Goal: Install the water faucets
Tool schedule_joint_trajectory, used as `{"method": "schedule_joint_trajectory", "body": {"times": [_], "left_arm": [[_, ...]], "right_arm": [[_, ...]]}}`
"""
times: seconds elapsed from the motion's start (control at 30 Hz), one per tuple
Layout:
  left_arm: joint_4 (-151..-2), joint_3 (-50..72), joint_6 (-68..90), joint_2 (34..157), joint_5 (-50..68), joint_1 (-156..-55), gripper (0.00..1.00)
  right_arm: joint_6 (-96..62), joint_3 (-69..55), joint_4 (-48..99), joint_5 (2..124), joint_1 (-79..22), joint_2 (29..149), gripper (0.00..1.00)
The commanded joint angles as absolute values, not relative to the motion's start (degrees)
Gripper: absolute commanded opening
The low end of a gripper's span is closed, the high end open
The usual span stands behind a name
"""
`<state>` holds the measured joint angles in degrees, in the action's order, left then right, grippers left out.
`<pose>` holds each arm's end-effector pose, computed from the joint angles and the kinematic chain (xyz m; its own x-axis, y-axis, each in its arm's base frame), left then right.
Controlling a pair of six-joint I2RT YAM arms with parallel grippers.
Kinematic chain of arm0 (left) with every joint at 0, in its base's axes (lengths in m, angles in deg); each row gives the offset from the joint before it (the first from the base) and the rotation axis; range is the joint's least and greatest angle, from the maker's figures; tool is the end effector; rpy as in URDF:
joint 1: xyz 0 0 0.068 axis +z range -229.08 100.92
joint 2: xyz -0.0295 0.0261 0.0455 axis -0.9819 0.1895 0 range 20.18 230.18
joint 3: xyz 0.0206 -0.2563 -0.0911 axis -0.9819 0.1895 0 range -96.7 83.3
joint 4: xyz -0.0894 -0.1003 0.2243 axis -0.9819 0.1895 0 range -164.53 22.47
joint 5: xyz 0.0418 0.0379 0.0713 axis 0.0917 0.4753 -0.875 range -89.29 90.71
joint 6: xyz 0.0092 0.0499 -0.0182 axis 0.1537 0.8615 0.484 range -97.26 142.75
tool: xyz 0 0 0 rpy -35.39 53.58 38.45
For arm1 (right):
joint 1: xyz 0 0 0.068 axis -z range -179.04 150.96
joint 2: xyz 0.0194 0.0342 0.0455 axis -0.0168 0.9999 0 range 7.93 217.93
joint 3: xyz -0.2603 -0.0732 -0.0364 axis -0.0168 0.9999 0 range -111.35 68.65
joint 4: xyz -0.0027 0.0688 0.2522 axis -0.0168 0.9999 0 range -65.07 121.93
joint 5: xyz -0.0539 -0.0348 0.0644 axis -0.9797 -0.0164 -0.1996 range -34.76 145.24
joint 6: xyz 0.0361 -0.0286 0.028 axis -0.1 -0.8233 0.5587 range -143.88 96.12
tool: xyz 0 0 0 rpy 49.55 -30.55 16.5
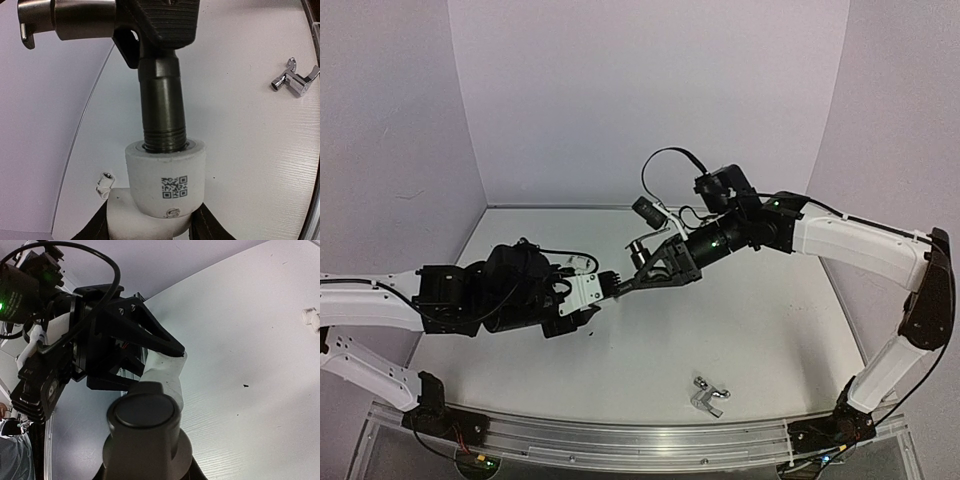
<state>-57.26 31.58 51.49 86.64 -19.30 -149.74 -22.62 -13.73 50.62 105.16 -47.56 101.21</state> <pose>0.0969 -0.2394 0.2942 0.2263 0.7198 -0.6563 0.7775 0.2723 0.5668 0.2212 0.2913 0.3320 -0.4140 -0.4472 -0.7928 -0.8805 -0.0242 0.4735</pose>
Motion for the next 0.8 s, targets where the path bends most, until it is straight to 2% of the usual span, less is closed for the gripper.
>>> {"method": "schedule_joint_trajectory", "body": {"times": [0.0, 0.77], "left_arm": [[-72.5, 29.9, 54.1, 86.1, -23.7, -151.3, 0.00], [-94.5, 34.2, 76.1, 93.8, -41.2, -156.8, 0.00]], "right_arm": [[-16.9, -12.8, 45.1, 105.7, -47.6, 102.9, 0.00], [5.8, -10.8, 32.2, 113.7, -45.0, 107.3, 0.00]]}}
